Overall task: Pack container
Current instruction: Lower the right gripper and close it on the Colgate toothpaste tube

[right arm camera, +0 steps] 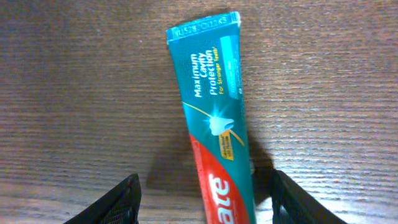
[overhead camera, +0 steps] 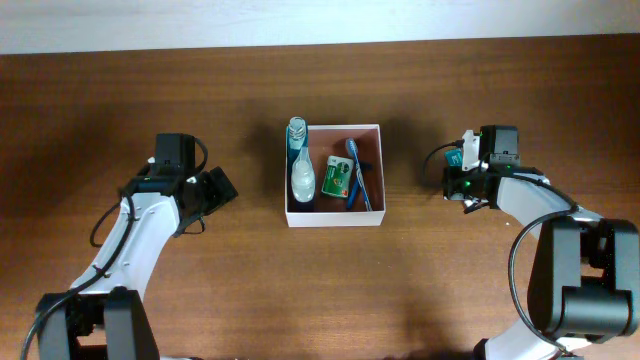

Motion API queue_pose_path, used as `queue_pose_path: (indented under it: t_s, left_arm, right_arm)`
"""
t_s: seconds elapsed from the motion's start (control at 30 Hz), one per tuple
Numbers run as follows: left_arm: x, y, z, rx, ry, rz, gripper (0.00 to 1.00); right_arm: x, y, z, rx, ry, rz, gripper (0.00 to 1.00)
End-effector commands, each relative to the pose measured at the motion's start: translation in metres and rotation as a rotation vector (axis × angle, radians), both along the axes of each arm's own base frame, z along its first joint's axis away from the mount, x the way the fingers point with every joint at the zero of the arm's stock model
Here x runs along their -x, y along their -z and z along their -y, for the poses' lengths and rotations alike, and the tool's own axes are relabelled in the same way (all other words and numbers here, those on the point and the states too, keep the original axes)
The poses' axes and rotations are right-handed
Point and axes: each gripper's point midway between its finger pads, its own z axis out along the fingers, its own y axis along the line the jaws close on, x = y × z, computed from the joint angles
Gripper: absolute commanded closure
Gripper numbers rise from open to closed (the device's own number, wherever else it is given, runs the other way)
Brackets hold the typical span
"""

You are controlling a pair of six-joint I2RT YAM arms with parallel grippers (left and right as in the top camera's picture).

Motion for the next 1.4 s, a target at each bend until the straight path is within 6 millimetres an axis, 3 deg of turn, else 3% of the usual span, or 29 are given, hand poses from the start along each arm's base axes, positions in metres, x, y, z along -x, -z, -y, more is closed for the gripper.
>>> queue_pose_path:
  t_s: [0.0, 0.3, 0.57, 0.8, 1.03, 1.37]
  left_arm:
    - [0.001, 0.002, -0.002, -0.008, 0.001, -0.007, 0.0]
    - [0.001, 0.002, -0.002, -0.008, 0.001, -0.007, 0.0]
    - [0.001, 0.002, -0.002, -0.008, 0.001, -0.007, 0.01]
    - [0.001, 0.002, -0.002, -0.008, 0.001, -0.007, 0.0]
    - [0.001, 0.002, -0.002, -0.008, 0.001, -0.007, 0.0]
    - [0.001, 0.002, -0.002, -0.008, 0.001, -0.007, 0.0]
  right_arm:
    - [0.032, 0.031, -0.036, -0.185, -0.05, -0.124, 0.41]
    - [0.03, 0.028, -0.044, -0.231, -0.067, -0.113, 0.41]
    - [0.031, 0.034, -0.022, -0.107, -0.021, -0.126, 0.42]
    - [0.032, 0.035, -0.02, -0.098, -0.018, -0.131, 0.46]
    - [0.04, 0.039, -0.002, 0.001, 0.019, -0.171, 0.46]
    - [0.041, 0.039, -0.001, 0.01, 0.021, -0.174, 0.51]
